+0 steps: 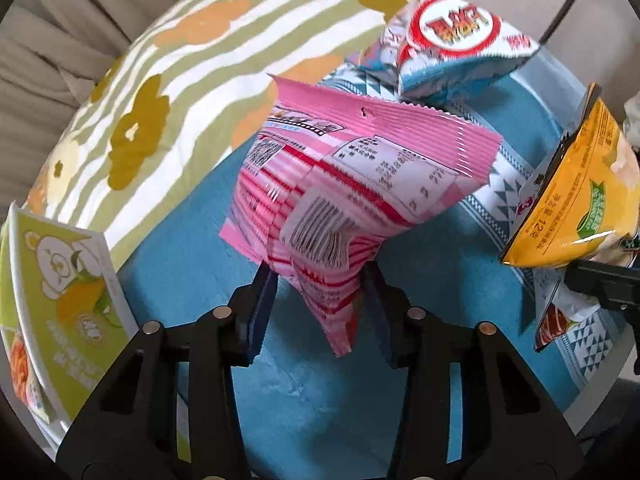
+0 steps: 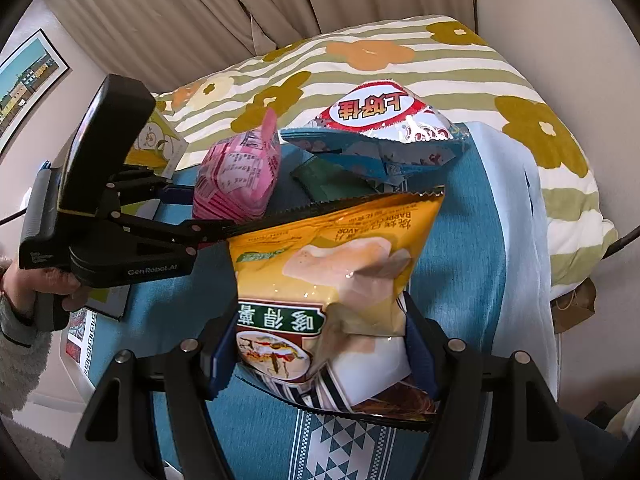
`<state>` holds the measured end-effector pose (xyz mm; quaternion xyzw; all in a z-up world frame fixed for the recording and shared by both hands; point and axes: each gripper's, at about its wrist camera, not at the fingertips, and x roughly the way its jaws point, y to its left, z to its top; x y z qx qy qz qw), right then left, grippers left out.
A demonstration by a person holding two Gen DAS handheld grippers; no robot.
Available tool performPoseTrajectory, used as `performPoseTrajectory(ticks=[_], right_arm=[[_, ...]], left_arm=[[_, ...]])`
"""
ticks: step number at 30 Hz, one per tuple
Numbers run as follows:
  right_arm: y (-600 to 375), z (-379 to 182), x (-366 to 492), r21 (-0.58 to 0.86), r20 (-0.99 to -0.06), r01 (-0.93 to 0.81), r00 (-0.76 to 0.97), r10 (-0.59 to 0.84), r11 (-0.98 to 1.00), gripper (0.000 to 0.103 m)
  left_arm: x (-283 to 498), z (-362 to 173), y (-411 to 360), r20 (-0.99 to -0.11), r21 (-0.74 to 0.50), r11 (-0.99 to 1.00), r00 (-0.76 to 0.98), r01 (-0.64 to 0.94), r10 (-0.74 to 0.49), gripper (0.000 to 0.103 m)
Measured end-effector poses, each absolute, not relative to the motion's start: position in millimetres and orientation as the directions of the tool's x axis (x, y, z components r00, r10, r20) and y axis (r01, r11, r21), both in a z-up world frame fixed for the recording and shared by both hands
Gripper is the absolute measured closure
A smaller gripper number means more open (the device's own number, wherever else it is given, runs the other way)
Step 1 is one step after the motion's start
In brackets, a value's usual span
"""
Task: Organize snacks
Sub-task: 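Grasp the pink striped bag with the left tool while the right tool grasps the yellow bag, then carry both bags into the yellow box and open both tools to drop them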
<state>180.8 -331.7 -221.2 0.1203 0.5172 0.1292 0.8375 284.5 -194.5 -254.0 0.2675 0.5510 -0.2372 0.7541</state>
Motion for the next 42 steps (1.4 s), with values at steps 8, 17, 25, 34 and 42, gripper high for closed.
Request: performPoseTrajectory(ticks=[8, 17, 25, 34, 42], right_arm=[[-333.7, -221.1, 177.5, 0.325, -0.826, -0.098, 0.454, 0.333, 0.941, 0.036], [-329.6, -209.6, 170.8, 0.321, -0.816, -0.116, 0.469, 0.337, 0.94, 0.036], [-325.9, -199.6, 169.9, 0.322, -0.806, -0.127, 0.484, 0.341, 0.938, 0.036], [-327.0, -189.7, 169.6, 0.326, -0.794, -0.132, 0.5, 0.346, 0.936, 0.036], [-320.6, -179.4, 171.6, 0.323, -0.781, -0.144, 0.518, 0.349, 0.935, 0.036]], left_arm=[[279.0, -237.1, -182.5, -0.949, 0.085, 0.786, 0.29, 0.612, -0.123, 0.071], [265.9, -209.0, -158.8, -0.933, -0.017, 0.837, 0.292, 0.546, -0.209, 0.079], [257.5, -199.7, -141.0, -0.928, -0.059, 0.851, 0.284, 0.522, -0.239, 0.079], [255.9, -175.1, -122.9, -0.906, -0.111, 0.869, 0.311, 0.483, -0.289, 0.083], [254.6, -150.4, -114.4, -0.88, -0.134, 0.867, 0.345, 0.479, -0.327, 0.084]])
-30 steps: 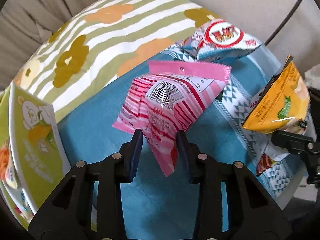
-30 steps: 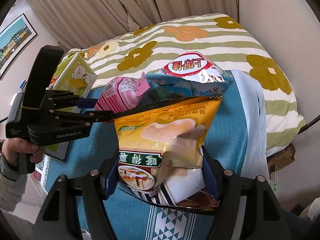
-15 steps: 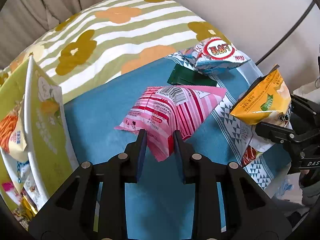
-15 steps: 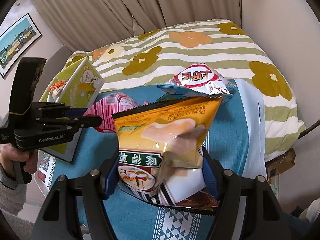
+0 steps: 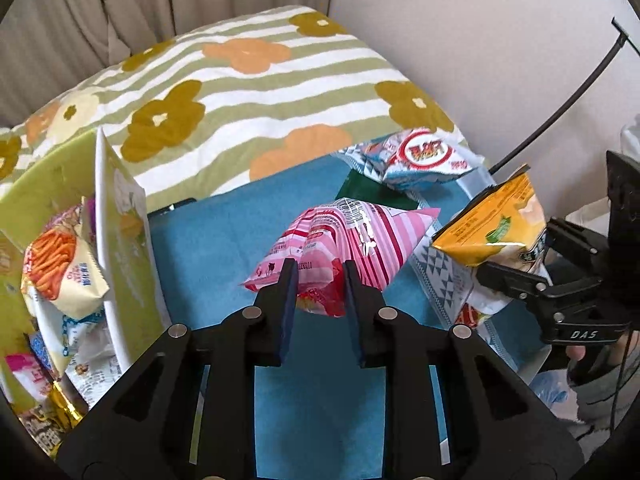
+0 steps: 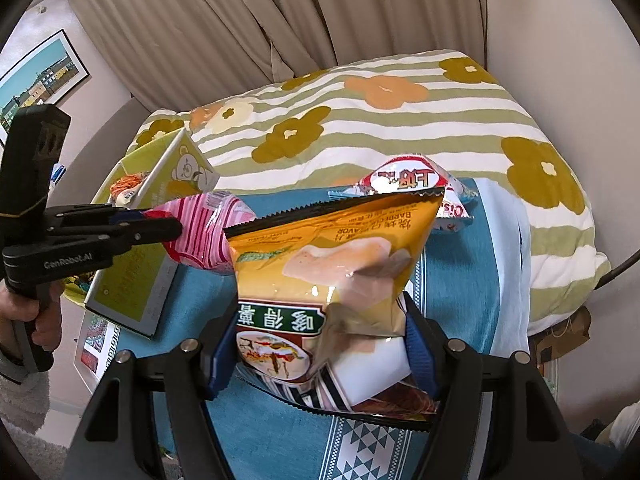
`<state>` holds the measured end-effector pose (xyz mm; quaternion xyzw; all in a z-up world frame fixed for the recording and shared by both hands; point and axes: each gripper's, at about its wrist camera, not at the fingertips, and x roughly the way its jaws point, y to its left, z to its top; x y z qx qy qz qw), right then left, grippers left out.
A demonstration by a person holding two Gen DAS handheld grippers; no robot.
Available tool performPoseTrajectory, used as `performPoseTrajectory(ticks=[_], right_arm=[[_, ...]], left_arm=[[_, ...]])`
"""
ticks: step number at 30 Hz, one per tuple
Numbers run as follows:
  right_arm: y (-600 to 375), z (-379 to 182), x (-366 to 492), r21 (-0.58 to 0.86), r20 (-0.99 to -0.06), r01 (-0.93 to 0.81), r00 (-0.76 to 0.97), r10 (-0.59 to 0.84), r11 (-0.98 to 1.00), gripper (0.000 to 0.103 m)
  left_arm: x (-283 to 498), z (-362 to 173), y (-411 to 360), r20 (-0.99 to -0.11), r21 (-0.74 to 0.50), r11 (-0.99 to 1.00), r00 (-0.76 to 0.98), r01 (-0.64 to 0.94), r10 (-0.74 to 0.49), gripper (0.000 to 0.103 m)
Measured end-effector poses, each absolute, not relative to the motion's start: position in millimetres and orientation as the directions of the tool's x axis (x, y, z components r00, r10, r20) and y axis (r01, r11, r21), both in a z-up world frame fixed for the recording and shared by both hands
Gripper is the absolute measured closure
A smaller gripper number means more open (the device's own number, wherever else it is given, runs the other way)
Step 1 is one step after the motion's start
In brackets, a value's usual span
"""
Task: Organize snacks
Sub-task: 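Carry both bags into the yellow box and open both tools to drop them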
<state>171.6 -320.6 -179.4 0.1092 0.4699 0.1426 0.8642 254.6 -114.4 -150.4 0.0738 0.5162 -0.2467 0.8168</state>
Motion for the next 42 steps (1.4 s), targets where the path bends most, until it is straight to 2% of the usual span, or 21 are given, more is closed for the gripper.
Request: performPoseTrajectory(ticks=[11, 16, 21, 28, 36, 37, 39, 41, 42], right_arm=[[-299.7, -116.9, 180.6, 0.302, -0.737, -0.185, 0.577, 0.352, 0.935, 0.036], [-267.6, -77.9, 194.2, 0.287, -0.7, -0.247, 0.605, 0.378, 0.926, 0.036], [-218.1, -52.6, 212.9, 0.294, -0.663, -0.326, 0.608, 0.437, 0.899, 0.036], [-141.4, -44.3, 235.9, 0.317, -0.643, -0.393, 0.581, 0.5, 0.863, 0.036], [-94.2, -53.1, 251.0, 0.332, -0.667, -0.395, 0.544, 0.509, 0.857, 0.036], [-91.9, -54.0, 250.9, 0.332, -0.67, -0.393, 0.542, 0.508, 0.858, 0.036], [-85.5, -55.3, 250.8, 0.333, -0.678, -0.388, 0.536, 0.504, 0.86, 0.036], [-83.4, -57.4, 249.9, 0.331, -0.686, -0.383, 0.53, 0.499, 0.862, 0.036], [-81.1, -58.8, 248.3, 0.33, -0.692, -0.381, 0.525, 0.496, 0.864, 0.036]], left_arm=[[251.0, -64.8, -68.3, -0.786, -0.171, 0.876, 0.474, 0.45, -0.397, 0.084], [255.2, -17.8, -17.8, -0.734, -0.136, 0.906, 0.573, 0.402, -0.365, 0.084], [269.3, 5.1, 40.4, -0.712, -0.098, 0.939, 0.636, 0.33, -0.298, 0.084], [304.3, 2.1, 127.3, -0.718, -0.098, 0.971, 0.66, 0.22, -0.222, 0.084], [344.3, -40.1, 168.3, -0.772, -0.084, 0.981, 0.61, 0.177, -0.176, 0.083], [348.5, -46.4, 169.8, -0.788, -0.075, 0.983, 0.594, 0.17, -0.163, 0.081], [352.3, -57.7, 172.2, -0.804, -0.058, 0.983, 0.577, 0.172, -0.148, 0.069], [351.0, -65.7, 173.3, -0.816, -0.029, 0.984, 0.564, 0.176, -0.125, 0.0], [345.7, -67.3, 176.2, -0.803, -0.018, 0.983, 0.583, 0.181, -0.122, 0.001]])
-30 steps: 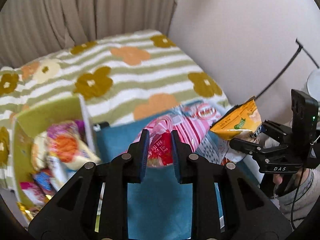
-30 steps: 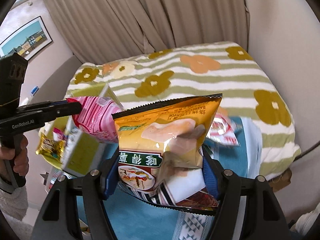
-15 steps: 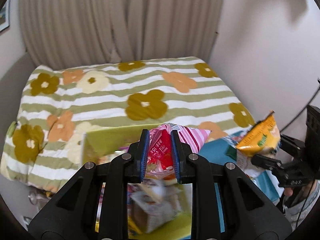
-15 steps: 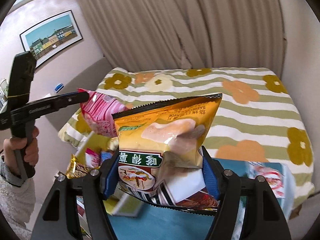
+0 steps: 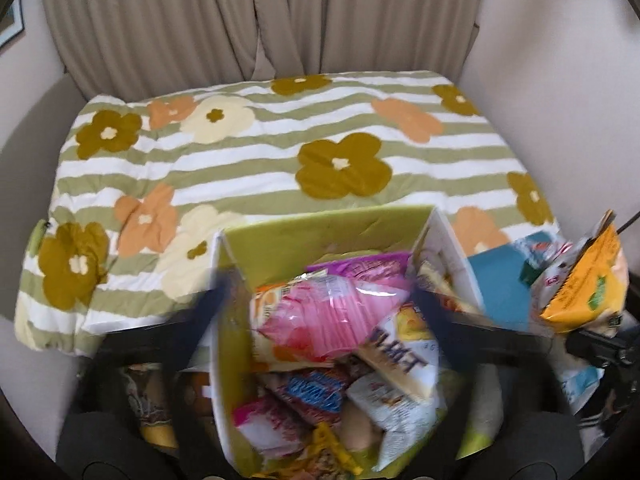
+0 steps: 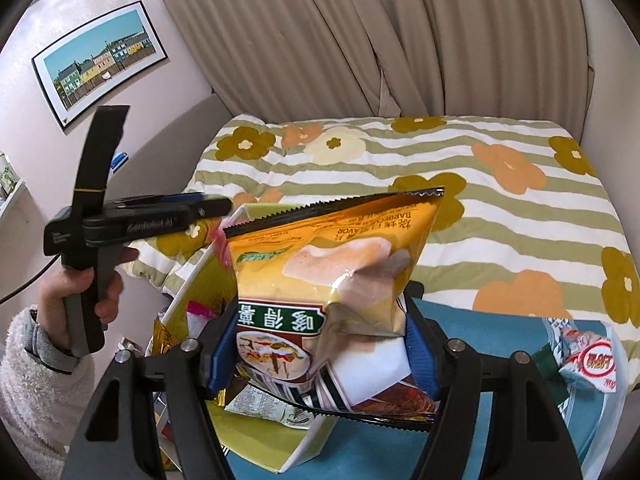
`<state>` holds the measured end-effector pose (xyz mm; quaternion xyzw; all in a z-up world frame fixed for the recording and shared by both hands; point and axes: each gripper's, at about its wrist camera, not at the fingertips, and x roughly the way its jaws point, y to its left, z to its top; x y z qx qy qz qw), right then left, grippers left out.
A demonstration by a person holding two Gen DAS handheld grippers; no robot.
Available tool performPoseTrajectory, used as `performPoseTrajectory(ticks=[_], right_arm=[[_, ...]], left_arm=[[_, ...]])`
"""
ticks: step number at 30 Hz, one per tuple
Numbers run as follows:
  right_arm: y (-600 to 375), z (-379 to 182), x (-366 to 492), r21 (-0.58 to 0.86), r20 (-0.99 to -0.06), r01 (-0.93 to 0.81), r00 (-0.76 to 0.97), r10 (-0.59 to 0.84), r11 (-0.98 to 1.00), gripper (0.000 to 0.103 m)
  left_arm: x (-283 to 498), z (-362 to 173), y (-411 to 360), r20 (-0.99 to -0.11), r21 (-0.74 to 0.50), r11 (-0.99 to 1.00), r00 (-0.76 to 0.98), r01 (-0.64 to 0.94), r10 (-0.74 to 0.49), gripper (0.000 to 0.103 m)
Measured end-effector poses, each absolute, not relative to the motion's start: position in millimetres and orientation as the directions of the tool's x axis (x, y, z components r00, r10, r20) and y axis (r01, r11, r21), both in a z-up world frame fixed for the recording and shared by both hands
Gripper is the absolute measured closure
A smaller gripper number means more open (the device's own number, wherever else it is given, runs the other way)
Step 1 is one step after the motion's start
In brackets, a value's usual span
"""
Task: Organize snacks
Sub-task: 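Carry both bags into the yellow box and open both tools to drop them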
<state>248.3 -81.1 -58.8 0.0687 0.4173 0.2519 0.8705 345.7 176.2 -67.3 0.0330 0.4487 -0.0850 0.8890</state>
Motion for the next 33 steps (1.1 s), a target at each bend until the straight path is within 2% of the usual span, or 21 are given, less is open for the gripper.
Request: performPoseTrajectory(ticks=[16, 17, 19, 20, 21, 28, 33], right_arm=[[-13.7, -58.9, 222.8, 0.29, -0.76, -0.396, 0.457, 0.461, 0.871, 0.035], [-6.6, -61.1, 222.5, 0.286, -0.763, -0.402, 0.453, 0.46, 0.87, 0.034], [8.1, -68.0, 221.0, 0.277, -0.767, -0.418, 0.446, 0.461, 0.865, 0.019], [13.9, -72.1, 219.9, 0.271, -0.767, -0.425, 0.447, 0.461, 0.864, 0.002], [19.2, -76.0, 216.8, 0.264, -0.767, -0.429, 0.45, 0.458, 0.864, 0.0], [20.4, -83.9, 190.1, 0.254, -0.744, -0.426, 0.488, 0.457, 0.868, 0.0], [11.6, -70.1, 176.4, 0.247, -0.732, -0.396, 0.522, 0.438, 0.885, 0.0]], left_arm=[[295.2, -39.5, 218.6, -0.787, -0.037, 0.979, 0.597, 0.201, -0.153, 0.001], [292.0, -37.8, 221.6, -0.785, -0.033, 0.98, 0.602, 0.197, -0.148, 0.001], [285.8, -36.0, 227.0, -0.783, -0.029, 0.981, 0.606, 0.192, -0.141, 0.001], [282.1, -36.7, 229.3, -0.784, -0.029, 0.981, 0.605, 0.19, -0.14, 0.001], [277.0, -39.2, 232.0, -0.788, -0.03, 0.982, 0.6, 0.184, -0.137, 0.001], [248.1, -61.5, 241.1, -0.816, -0.054, 0.988, 0.563, 0.147, -0.128, 0.001], [231.2, -57.8, 238.6, -0.809, -0.085, 0.986, 0.568, 0.141, -0.151, 0.001]])
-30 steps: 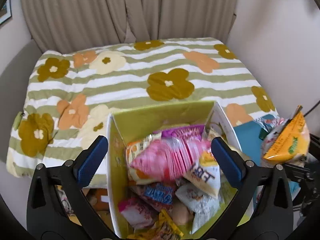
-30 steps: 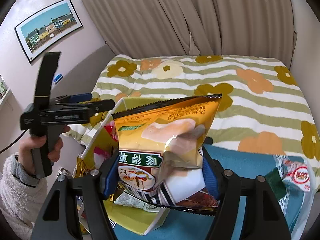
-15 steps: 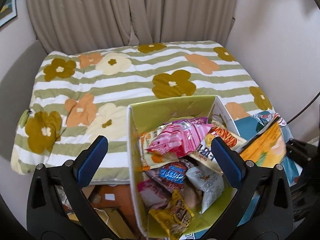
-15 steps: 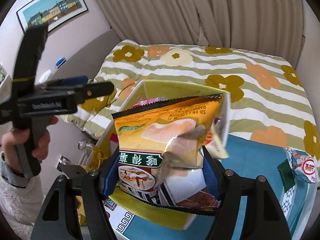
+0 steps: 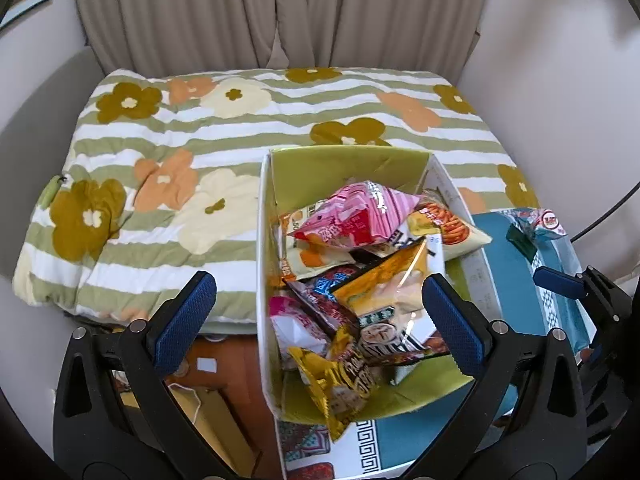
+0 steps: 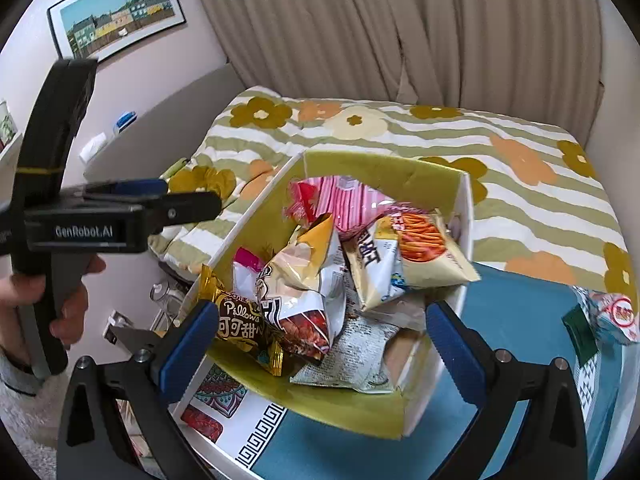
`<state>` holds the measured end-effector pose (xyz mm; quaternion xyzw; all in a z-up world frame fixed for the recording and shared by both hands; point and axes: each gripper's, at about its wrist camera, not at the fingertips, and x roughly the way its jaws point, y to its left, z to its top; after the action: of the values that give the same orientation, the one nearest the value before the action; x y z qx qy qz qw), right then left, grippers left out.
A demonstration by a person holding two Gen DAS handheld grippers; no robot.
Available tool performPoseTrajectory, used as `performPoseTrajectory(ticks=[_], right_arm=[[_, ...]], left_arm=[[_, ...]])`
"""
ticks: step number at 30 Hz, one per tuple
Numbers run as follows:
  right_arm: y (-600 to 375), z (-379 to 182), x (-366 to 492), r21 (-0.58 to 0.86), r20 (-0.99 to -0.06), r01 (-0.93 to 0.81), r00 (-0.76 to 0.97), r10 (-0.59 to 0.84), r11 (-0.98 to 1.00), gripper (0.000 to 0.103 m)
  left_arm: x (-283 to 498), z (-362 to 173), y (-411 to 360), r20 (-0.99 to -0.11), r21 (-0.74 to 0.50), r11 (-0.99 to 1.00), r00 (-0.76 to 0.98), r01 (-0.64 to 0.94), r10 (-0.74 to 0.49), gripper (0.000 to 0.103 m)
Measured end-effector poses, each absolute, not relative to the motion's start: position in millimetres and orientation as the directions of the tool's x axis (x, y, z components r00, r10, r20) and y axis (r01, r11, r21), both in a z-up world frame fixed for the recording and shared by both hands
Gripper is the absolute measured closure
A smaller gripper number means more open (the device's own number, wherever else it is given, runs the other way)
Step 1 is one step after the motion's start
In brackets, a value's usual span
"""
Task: Organize snacks
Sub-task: 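Carry both bags into the yellow box and open both tools to drop them, then move both tools toward the last two packets on the cloth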
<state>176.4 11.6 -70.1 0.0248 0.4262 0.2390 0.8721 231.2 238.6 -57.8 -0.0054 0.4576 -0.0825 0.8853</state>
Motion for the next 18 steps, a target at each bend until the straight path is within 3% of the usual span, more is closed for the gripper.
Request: performPoseTrajectory(ticks=[8, 18], right_arm=[[-23.6, -45.2, 158.1, 0.221, -0.705, -0.298, 0.61, 0.363, 0.929, 0.0], [-125.7, -23.4, 143.3, 0.194, -0.692, -0.113, 0.689, 0.218, 0.974, 0.0]], left_arm=[[221.8, -31.5, 210.9, -0.772, -0.098, 0.976, 0.604, 0.194, -0.197, 0.001], [225.3, -18.3, 110.4, -0.759, -0.12, 0.929, 0.571, 0.35, -0.313, 0.001]])
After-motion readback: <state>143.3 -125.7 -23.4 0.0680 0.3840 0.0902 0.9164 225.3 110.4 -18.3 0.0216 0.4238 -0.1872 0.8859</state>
